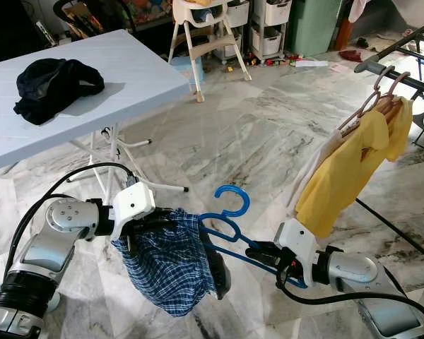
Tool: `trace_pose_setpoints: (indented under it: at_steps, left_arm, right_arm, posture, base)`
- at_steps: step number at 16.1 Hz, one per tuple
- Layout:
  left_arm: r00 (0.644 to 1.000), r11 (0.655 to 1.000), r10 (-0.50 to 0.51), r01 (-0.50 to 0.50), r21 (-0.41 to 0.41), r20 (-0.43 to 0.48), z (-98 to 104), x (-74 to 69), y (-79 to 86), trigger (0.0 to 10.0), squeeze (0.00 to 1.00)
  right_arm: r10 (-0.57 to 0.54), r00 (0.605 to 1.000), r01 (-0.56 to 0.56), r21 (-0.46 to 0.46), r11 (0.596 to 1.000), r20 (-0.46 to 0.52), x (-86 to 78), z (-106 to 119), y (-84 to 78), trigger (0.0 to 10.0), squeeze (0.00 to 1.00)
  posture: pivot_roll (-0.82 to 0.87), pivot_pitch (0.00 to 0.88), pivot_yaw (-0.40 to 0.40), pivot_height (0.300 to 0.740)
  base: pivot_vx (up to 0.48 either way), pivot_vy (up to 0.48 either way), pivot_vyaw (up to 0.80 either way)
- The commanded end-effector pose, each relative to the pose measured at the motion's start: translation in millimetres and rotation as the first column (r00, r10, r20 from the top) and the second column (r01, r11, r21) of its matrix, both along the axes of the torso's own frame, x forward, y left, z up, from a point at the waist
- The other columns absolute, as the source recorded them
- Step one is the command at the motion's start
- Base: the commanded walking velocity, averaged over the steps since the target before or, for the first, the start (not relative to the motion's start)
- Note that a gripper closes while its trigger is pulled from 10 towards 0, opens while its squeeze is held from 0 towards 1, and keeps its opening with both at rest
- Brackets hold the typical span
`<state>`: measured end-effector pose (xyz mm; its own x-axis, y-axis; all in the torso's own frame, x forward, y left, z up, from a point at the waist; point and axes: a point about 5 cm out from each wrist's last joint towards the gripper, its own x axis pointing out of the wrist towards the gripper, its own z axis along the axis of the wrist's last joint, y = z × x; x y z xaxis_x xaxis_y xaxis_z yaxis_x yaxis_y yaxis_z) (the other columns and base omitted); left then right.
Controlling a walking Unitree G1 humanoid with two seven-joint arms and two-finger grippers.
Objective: Hang hanger
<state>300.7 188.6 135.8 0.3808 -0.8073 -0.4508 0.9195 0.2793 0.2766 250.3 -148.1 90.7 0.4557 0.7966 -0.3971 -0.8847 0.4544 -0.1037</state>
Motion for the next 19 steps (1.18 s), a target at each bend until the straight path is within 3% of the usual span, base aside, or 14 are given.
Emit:
trace_pose_setpoints:
  at_steps: [1,5,6,12,15,17,19]
  left_arm:
    - [0.999,0.998,0.027,-0.026,-0.053,0.031,8.5,4.7,-0.1,0.0,0.0]
    - [0.999,0.998,0.026,-0.024,-0.055,0.031,8.7,5.0,0.2,0.0,0.0]
    - [0.998,0.998,-0.023,0.02,-0.061,-0.053,2.3,-7.8,2.4,0.0,0.0]
    - [0.998,0.997,-0.033,0.029,-0.069,-0.047,3.0,-5.9,-1.9,0.0,0.0]
    - [0.998,0.997,-0.044,0.04,-0.068,-0.052,4.3,-5.9,-2.1,0.0,0.0]
    - [0.998,0.997,-0.04,0.036,-0.063,-0.055,3.4,-4.9,-0.4,0.0,0.0]
    - [0.999,0.999,-0.013,0.01,-0.044,-0.051,2.1,-2.6,5.4,0.0,0.0]
  right_arm:
    - [0.076,0.997,-0.077,0.061,0.995,0.019,-2.1,4.8,15.2,10.0,0.0]
    - [0.076,0.997,-0.077,0.061,0.995,0.019,-2.0,4.8,15.1,10.0,0.0]
    - [0.045,0.999,-0.045,0.042,0.998,0.014,17.5,17.6,-16.1,10.0,1.0]
    - [0.063,0.997,-0.067,0.099,0.993,0.041,23.8,27.3,-3.6,10.0,1.0]
    - [0.032,0.992,-0.04,0.065,0.997,0.119,38.9,36.6,-9.4,10.0,1.0]
    - [0.035,0.981,-0.03,-0.032,0.999,0.19,54.7,44.6,-20.9,10.0,1.0]
    - [0.014,0.974,0.001,-0.069,0.998,0.228,66.0,52.1,-30.7,10.0,1.0]
  posture:
    - [-0.11,0.067,0.062,0.74]
    - [-0.11,0.067,0.062,0.74]
    - [-0.11,0.061,0.064,0.74]
    - [-0.11,0.059,0.069,0.74]
    - [-0.11,0.058,0.071,0.74]
    - [-0.11,0.055,0.068,0.74]
    - [-0.1,0.054,0.066,0.74]
  base:
    - [0.0,0.0,0.0]
    - [0.0,0.0,0.0]
    - [0.0,0.0,0.0]
    - [0.0,0.0,0.0]
    - [0.0,0.0,0.0]
    - [0.0,0.0,0.0]
    - [0.0,0.0,0.0]
